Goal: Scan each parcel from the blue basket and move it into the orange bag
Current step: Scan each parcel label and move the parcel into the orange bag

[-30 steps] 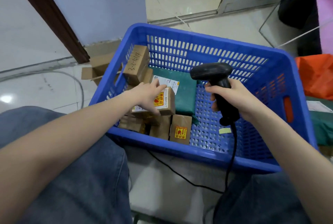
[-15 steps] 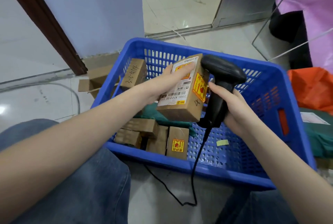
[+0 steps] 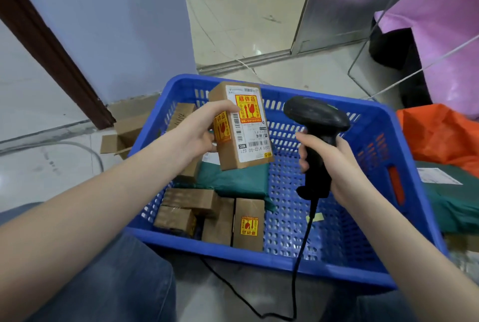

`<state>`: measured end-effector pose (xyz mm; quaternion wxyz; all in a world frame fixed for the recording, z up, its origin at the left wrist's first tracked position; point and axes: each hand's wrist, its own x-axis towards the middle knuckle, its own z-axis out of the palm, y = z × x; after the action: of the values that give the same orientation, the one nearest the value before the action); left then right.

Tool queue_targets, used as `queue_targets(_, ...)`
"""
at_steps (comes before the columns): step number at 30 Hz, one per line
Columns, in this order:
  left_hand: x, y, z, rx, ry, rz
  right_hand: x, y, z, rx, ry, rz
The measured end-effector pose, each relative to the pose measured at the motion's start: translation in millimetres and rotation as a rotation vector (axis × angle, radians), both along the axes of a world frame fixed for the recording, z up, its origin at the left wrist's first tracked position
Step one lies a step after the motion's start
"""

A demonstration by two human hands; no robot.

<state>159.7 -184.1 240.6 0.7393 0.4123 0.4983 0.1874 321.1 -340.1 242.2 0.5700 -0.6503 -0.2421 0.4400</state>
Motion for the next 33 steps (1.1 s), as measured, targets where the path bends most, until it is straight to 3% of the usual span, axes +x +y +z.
queue_targets(10,8,9,-9,0.159,-0.047,0.005,-4,-1,4,-0.107,-0.327,0.164)
queue_targets(14,9,7,0,0.187,0.011,-0.147,3,-4,9,-0.102,-0.572,0.210)
queue_targets(21,6,1,8,0.190,0.175,-0.304,3,-12,19,0.068,-0.574,0.295)
queue_targets(33,10,-3,11,0.229,0.198,-0.307,4,-11,17,-0.002,-0.653,0.311)
